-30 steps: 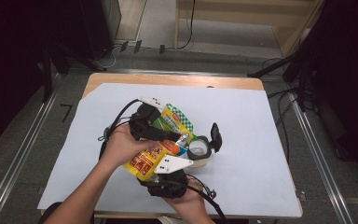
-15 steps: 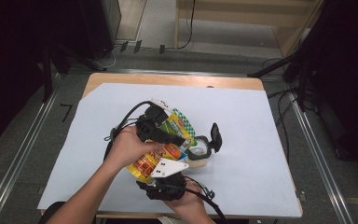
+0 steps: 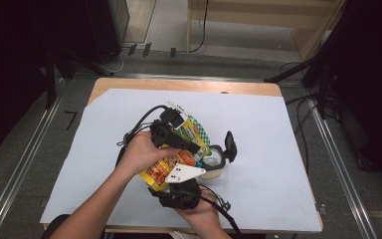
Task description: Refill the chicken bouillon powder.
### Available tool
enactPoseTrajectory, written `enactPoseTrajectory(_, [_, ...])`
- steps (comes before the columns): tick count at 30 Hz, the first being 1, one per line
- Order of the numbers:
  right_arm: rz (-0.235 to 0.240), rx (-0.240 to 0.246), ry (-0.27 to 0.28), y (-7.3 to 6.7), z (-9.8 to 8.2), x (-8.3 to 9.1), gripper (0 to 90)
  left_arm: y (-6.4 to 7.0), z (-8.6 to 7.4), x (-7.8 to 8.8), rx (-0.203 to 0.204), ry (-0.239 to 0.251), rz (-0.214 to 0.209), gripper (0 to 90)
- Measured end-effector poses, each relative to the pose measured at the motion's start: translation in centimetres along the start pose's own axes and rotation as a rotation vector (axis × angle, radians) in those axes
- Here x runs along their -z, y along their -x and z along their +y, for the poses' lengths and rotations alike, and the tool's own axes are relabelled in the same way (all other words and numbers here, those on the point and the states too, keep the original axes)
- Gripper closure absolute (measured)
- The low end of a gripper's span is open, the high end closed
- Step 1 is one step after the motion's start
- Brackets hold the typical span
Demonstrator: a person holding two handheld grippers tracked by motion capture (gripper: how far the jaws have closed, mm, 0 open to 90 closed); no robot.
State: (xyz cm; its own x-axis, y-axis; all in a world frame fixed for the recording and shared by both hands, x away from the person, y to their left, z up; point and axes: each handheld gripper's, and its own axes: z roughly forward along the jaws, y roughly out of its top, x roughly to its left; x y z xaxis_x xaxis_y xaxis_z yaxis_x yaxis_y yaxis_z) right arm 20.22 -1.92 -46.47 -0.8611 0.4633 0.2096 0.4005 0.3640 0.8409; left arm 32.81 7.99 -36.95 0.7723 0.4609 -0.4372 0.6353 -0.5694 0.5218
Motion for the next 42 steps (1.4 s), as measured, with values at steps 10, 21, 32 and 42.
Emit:
enactPoseTrajectory(10, [0.017,-0.011,0.004,-0.2,1.0,0.5,58.2,-0.8,0.9,-0.2,0.042,-0.072,-0.083,76.1])
enactPoseTrajectory(21, [0.006,0.046,-0.01,-0.2,0.0,0.0,60.5,-1.2,0.5,-1.2,0.06,-0.092,-0.093,74.9])
enactPoseTrajectory(32, [0.034,-0.048,0.021,0.0,-0.5,0.0,64.3,-0.4,0.2,-0.9,0.062,-0.084,-0.087,64.8])
enactPoseTrajectory(42, [0.047,-0.081,0.043,0.5,-0.4,0.3,62.4,0.4,-0.2,0.2,0.015,-0.067,-0.013,78.0])
